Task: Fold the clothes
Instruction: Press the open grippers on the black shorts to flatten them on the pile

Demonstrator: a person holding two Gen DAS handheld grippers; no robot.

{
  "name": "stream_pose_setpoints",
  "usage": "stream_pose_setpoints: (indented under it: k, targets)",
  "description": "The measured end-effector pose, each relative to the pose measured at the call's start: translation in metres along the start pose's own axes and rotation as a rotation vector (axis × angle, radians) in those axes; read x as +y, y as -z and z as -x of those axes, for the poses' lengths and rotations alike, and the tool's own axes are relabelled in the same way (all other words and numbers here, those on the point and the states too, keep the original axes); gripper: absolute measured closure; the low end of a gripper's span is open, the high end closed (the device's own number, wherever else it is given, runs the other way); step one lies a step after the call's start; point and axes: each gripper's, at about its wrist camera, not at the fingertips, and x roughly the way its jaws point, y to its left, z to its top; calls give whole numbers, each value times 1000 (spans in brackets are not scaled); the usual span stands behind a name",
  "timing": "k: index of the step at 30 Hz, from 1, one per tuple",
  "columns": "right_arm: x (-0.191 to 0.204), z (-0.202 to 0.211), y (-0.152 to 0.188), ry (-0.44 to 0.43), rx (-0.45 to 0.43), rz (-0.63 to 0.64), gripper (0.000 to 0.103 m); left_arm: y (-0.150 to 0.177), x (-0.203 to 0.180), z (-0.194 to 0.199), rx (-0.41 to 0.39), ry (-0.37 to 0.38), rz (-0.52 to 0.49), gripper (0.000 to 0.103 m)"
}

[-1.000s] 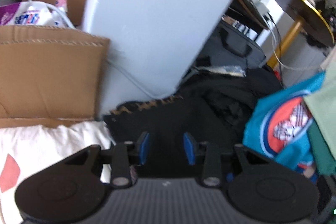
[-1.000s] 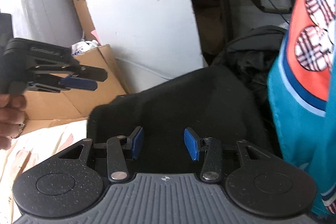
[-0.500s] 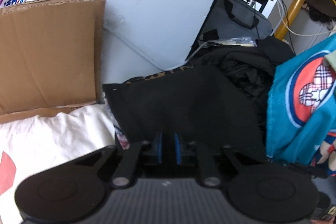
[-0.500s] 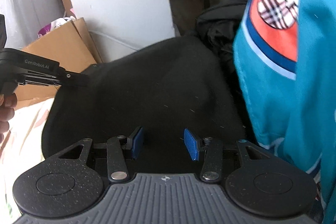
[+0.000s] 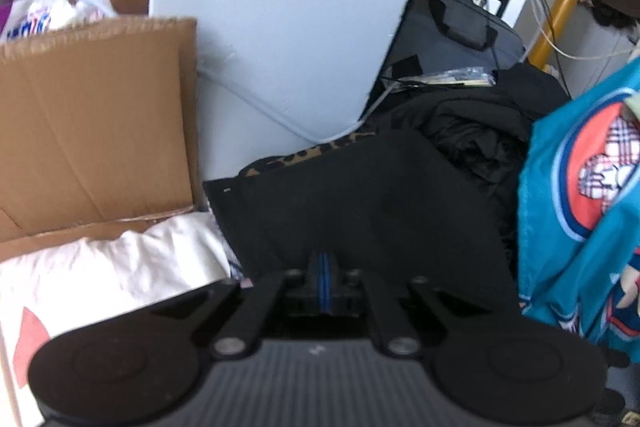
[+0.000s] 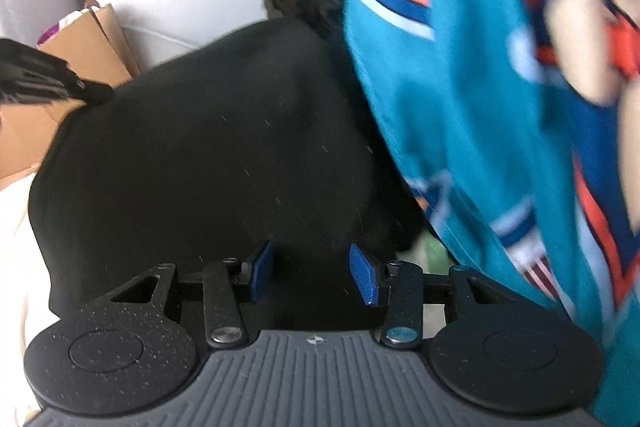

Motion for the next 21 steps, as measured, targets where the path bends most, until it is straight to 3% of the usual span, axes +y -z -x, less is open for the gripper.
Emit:
stream_pose_setpoints:
  k: [8, 13, 21]
  targets:
    - [-4, 27, 10, 22, -32, 5, 57, 22, -19, 36, -9, 63, 0, 99]
    - [2, 23, 4, -3, -37, 9, 64, 38, -29, 30, 19, 63, -8, 99]
    - [9, 7, 10, -12, 20, -29, 64, 49, -14, 7, 58, 39, -2, 100]
